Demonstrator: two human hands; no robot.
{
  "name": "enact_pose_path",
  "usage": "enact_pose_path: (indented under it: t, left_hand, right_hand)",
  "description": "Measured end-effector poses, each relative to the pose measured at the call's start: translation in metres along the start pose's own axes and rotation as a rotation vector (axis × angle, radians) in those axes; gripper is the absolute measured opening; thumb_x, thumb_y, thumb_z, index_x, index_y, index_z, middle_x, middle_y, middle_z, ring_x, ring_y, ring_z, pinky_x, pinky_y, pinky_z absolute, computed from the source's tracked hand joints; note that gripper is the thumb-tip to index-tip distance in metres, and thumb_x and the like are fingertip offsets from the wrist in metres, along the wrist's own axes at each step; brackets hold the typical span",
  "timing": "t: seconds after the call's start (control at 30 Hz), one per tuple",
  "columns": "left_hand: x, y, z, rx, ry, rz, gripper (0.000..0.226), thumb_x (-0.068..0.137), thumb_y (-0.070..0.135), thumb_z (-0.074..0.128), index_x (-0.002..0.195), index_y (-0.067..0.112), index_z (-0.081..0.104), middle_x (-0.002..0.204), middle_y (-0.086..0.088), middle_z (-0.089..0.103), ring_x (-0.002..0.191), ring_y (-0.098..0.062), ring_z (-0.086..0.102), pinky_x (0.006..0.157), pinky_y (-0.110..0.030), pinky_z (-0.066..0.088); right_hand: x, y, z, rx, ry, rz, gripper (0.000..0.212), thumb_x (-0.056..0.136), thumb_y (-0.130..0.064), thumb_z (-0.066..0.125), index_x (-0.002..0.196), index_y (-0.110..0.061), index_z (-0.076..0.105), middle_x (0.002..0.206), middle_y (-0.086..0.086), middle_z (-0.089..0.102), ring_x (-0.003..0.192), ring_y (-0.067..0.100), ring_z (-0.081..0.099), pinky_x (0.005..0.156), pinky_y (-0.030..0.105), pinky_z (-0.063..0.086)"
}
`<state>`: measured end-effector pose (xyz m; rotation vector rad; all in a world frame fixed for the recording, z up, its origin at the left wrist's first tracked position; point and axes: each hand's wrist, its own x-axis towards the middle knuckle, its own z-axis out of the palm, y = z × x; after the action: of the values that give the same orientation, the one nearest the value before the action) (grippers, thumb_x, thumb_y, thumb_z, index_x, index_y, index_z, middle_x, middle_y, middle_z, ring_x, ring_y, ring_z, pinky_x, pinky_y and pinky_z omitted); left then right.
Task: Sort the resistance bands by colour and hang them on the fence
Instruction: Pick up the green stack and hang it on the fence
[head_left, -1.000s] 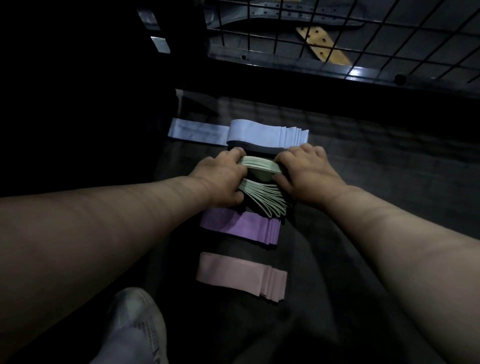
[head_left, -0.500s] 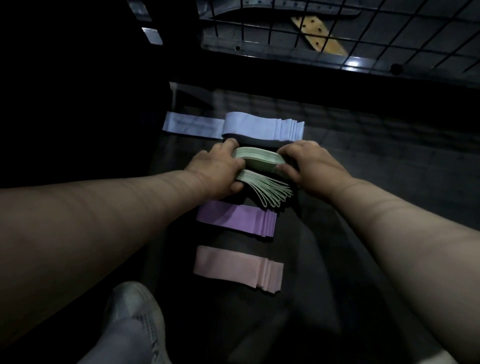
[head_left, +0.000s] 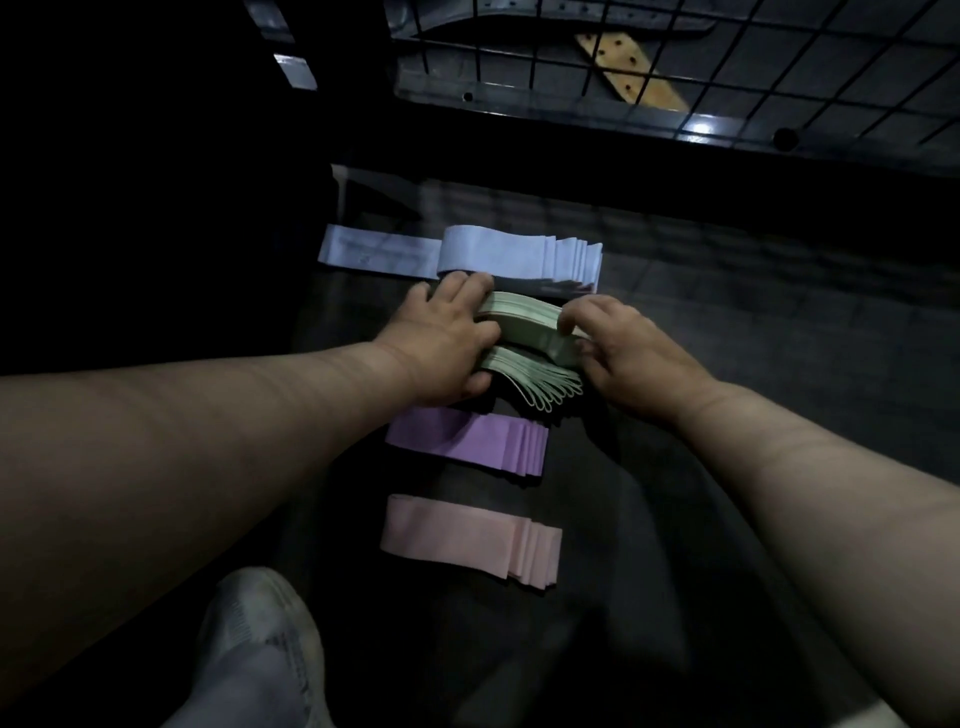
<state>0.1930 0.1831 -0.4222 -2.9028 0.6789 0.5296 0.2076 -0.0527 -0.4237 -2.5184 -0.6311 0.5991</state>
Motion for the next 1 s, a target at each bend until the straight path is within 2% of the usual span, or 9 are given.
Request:
enact_pose_path:
  t: [0.03,0.1,0.2,0.27,0.37,0.47,0.63,0.83,1.0]
  left_hand:
    - [-0.001,0.0,0.0,-0.021,0.006,-0.008,0.05,0.081,0.059,0.055,0.12,0.027,0.058,0.148,-0.012,0.023,0.134,-0.031,0.026,0.099,-0.044,0.037]
    - [-0.001,0.0,0.0,-0.057,0.007,-0.037,0.048,0.083,0.059,0.054,0.117,0.025,0.06,0.14,-0.012,0.029,0.127,-0.031,0.033,0.095,-0.042,0.038]
    - [-0.001,0.002,0.001,-0.083,-0.008,-0.065,0.048,0.084,0.06,0.054,0.113,0.023,0.061,0.135,-0.011,0.032,0.12,-0.03,0.038,0.091,-0.042,0.04]
    - [0.0,0.004,0.001,-0.097,-0.012,-0.085,0.048,0.084,0.06,0.053,0.112,0.022,0.061,0.133,-0.011,0.033,0.118,-0.03,0.039,0.091,-0.043,0.04]
    - [0.0,0.004,0.001,-0.079,-0.016,-0.085,0.052,0.085,0.063,0.053,0.114,0.021,0.061,0.134,-0.011,0.033,0.118,-0.029,0.039,0.092,-0.042,0.041]
    - [-0.002,-0.001,0.0,-0.041,-0.018,-0.044,0.058,0.084,0.067,0.052,0.12,0.022,0.059,0.138,-0.01,0.032,0.121,-0.028,0.039,0.095,-0.042,0.041]
    - [-0.007,-0.011,0.0,-0.034,0.028,0.029,0.058,0.084,0.065,0.054,0.123,0.023,0.057,0.143,-0.008,0.033,0.121,-0.026,0.044,0.094,-0.041,0.04]
    - [-0.006,-0.009,0.006,-0.034,0.017,0.068,0.048,0.087,0.063,0.053,0.122,0.03,0.057,0.155,-0.009,0.018,0.129,-0.028,0.037,0.094,-0.041,0.041]
    - [-0.005,-0.007,0.007,-0.062,0.0,0.046,0.048,0.088,0.061,0.052,0.123,0.028,0.057,0.151,-0.009,0.021,0.126,-0.028,0.038,0.093,-0.041,0.042]
  right_hand:
    - [-0.002,0.0,0.001,-0.022,-0.003,-0.013,0.025,0.091,-0.016,0.053,0.113,-0.026,0.057,0.135,0.001,0.05,0.116,0.029,0.052,0.099,0.043,0.044]
    - [-0.005,-0.003,0.002,-0.055,0.0,-0.018,0.027,0.091,-0.039,0.05,0.112,-0.028,0.061,0.137,0.002,0.048,0.117,0.03,0.053,0.099,0.044,0.045]
    - [-0.008,-0.013,0.003,-0.125,-0.036,0.014,0.065,0.078,-0.079,0.04,0.12,-0.034,0.062,0.142,0.005,0.043,0.123,0.028,0.048,0.106,0.041,0.038]
    - [-0.008,-0.02,0.005,-0.206,-0.085,0.035,0.082,0.068,-0.088,0.044,0.127,-0.033,0.058,0.145,0.006,0.036,0.128,0.027,0.042,0.109,0.042,0.034]
    - [-0.003,-0.026,0.01,-0.262,-0.056,0.041,0.064,0.076,-0.066,0.064,0.124,-0.024,0.059,0.144,0.008,0.035,0.126,0.031,0.042,0.105,0.041,0.035]
    - [0.0,-0.025,0.009,-0.233,-0.018,0.032,0.046,0.083,-0.048,0.065,0.117,-0.018,0.065,0.139,0.009,0.042,0.117,0.032,0.049,0.099,0.039,0.04]
    - [-0.004,-0.016,0.014,-0.214,-0.008,0.004,0.044,0.083,-0.043,0.066,0.119,-0.017,0.063,0.144,0.01,0.04,0.12,0.034,0.048,0.1,0.042,0.04]
    - [-0.005,-0.016,0.021,-0.21,0.004,0.006,0.048,0.082,-0.042,0.069,0.121,-0.015,0.058,0.148,0.015,0.033,0.12,0.039,0.047,0.1,0.046,0.04]
    - [-0.012,-0.01,0.014,-0.04,-0.061,-0.019,0.05,0.083,-0.05,0.07,0.123,-0.024,0.054,0.148,0.002,0.031,0.127,0.028,0.042,0.107,0.042,0.036]
